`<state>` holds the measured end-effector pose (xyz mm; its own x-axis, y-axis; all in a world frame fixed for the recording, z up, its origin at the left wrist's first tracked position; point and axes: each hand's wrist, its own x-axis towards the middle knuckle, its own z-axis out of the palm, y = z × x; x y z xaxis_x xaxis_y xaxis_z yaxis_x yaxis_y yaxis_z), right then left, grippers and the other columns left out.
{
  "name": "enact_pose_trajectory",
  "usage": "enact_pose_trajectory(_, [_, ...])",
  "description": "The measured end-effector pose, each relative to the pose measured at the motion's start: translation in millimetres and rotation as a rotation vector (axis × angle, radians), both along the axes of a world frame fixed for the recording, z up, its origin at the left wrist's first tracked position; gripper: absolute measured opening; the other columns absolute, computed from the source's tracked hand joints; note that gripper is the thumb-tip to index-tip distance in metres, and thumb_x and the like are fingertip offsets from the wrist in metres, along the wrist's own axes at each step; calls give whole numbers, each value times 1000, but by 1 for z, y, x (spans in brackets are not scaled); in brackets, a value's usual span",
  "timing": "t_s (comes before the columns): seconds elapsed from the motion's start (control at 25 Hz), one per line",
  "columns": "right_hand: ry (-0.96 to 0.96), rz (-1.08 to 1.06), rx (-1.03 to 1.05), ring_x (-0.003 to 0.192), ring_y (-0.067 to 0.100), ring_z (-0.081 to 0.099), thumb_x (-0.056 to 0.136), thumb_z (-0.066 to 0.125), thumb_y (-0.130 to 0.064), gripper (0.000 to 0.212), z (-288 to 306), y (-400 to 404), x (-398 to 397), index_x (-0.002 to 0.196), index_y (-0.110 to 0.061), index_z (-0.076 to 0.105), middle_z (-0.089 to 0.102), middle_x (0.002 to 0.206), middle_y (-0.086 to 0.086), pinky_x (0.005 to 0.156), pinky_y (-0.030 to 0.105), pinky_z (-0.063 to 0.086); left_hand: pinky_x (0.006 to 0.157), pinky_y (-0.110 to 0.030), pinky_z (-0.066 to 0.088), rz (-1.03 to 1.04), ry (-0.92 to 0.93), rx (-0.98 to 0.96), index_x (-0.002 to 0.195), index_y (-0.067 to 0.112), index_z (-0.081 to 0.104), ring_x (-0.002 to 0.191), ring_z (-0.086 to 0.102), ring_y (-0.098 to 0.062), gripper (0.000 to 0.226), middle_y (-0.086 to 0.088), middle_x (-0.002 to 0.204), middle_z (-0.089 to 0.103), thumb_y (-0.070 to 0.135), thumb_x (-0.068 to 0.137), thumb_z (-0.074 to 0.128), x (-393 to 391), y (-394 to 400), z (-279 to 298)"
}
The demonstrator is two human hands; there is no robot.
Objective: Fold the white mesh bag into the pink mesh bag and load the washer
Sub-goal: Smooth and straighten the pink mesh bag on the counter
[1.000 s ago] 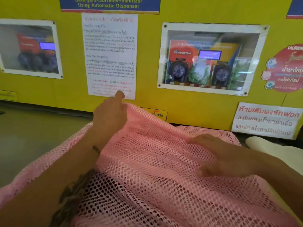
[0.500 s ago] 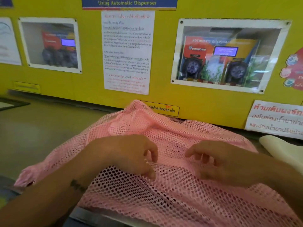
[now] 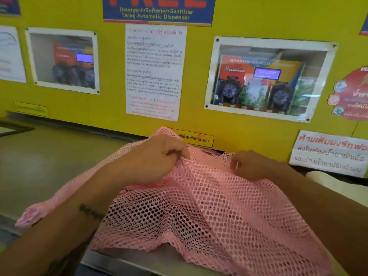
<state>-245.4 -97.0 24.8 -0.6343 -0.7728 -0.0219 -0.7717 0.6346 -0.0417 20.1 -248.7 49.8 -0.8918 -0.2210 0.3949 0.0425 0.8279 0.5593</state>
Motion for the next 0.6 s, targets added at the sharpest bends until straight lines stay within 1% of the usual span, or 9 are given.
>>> enact_pose_trajectory(0.12, [105,15,-33,86,20,58,90,55,-20,8,-4,11,-3,92,-20,63,66,104,4,74,38,52,61,-30,40,-10,10,34,71,29,66,60,49,-13,44,7,64,58,-4,89,42,5,-12,2])
enact_pose_trajectory(0.2, [219,-58,-203,80,22,56,86,55,-16,8,17,26,-6,89,-21,60,65,96,5,66,35,46,63,-31,40,10,51,-59,71,24,66,61,50,-11,42,8,66,59,-6,88,42,6,-19,8])
enact_pose_trajectory(0.28, [336,-195,-271,80,28,56,85,55,-17,8,48,49,-11,90,-20,60,61,90,8,67,33,44,66,-30,41,86,109,-225,71,19,65,69,54,-12,35,7,73,62,-6,87,45,5,-30,16])
enact_pose_trajectory(0.36, [259,-288,-44,82,30,63,88,50,-21,19,76,77,-19,94,-13,67,65,91,10,70,35,52,69,-34,43,210,61,-393,66,25,61,77,56,-16,37,7,79,63,-4,83,49,8,-48,25])
enact_pose_trajectory(0.44, [12,-394,303,64,23,64,85,52,-19,24,90,103,-18,98,-10,70,67,79,8,59,29,53,75,-38,48,388,-141,-442,65,32,60,82,57,-21,36,5,85,63,1,81,51,21,-66,33])
enact_pose_trajectory(0.48, [-83,-422,349,55,20,57,82,55,-18,22,92,110,-15,97,-10,68,62,72,6,52,24,47,79,-37,49,458,-207,-412,71,33,62,87,58,-21,33,5,91,63,4,82,52,27,-72,37])
enact_pose_trajectory(0.52, [-135,-431,332,54,19,52,81,57,-19,20,93,111,-12,96,-11,66,58,71,3,52,23,43,82,-36,47,503,-200,-373,78,31,64,91,57,-21,28,4,96,62,6,82,53,31,-74,40])
enact_pose_trajectory(0.56, [-66,-382,310,62,21,53,82,58,-21,18,91,108,-13,97,-13,64,56,78,1,58,26,44,82,-34,45,521,-129,-330,85,29,65,94,57,-21,26,3,101,62,6,84,52,30,-77,41])
enact_pose_trajectory(0.6, [58,-308,262,79,24,57,86,58,-22,21,89,103,-14,104,-16,64,57,92,1,71,30,47,81,-33,44,525,-36,-271,89,27,65,93,58,-21,25,2,103,63,7,85,51,27,-75,41])
